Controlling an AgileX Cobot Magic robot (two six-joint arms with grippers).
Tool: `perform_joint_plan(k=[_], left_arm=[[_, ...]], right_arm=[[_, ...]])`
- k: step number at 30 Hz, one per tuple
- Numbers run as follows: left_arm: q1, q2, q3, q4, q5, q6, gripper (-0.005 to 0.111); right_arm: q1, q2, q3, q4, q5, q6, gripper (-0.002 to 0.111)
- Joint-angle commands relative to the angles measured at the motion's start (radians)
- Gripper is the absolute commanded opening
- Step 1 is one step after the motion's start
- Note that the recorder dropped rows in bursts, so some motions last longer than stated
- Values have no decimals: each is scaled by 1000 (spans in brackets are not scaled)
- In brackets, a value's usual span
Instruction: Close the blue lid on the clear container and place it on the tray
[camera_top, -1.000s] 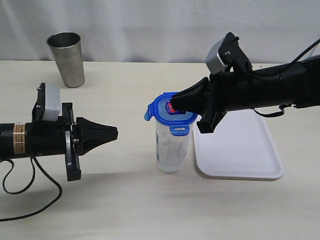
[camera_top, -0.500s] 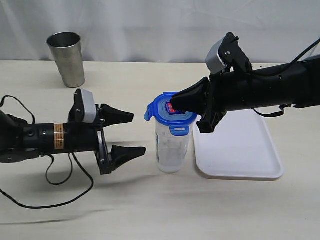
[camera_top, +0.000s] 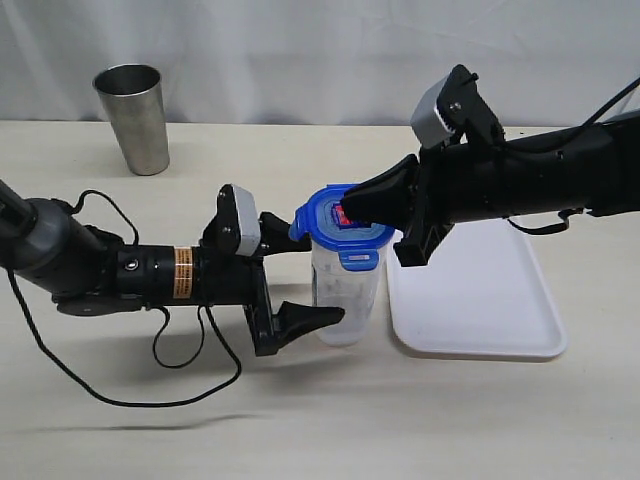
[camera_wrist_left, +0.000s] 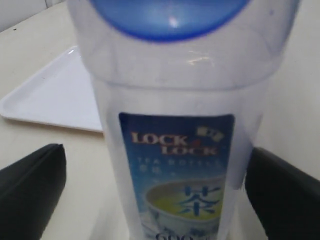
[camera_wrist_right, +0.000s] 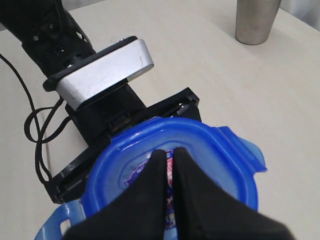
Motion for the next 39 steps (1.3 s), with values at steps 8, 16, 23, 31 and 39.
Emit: perform_joint_plan(k=[8,16,23,31,39], left_arm=[[-62,1,-46,-20,15,3,90],[-62,60,-64,-26,-15,10,90],[-72,90,-98,-14,-44,14,90],[-80,90,-98,-71,-112,22,90],[-80,90,-98,-76,-112,24,90]], right_arm=[[4,5,3,-49,-9,7,4],[4,5,3,-53,-9,7,4],[4,5,3,-72,-9,22,4],[4,5,3,-71,-9,27,4],[4,5,3,-71,-9,27,4]])
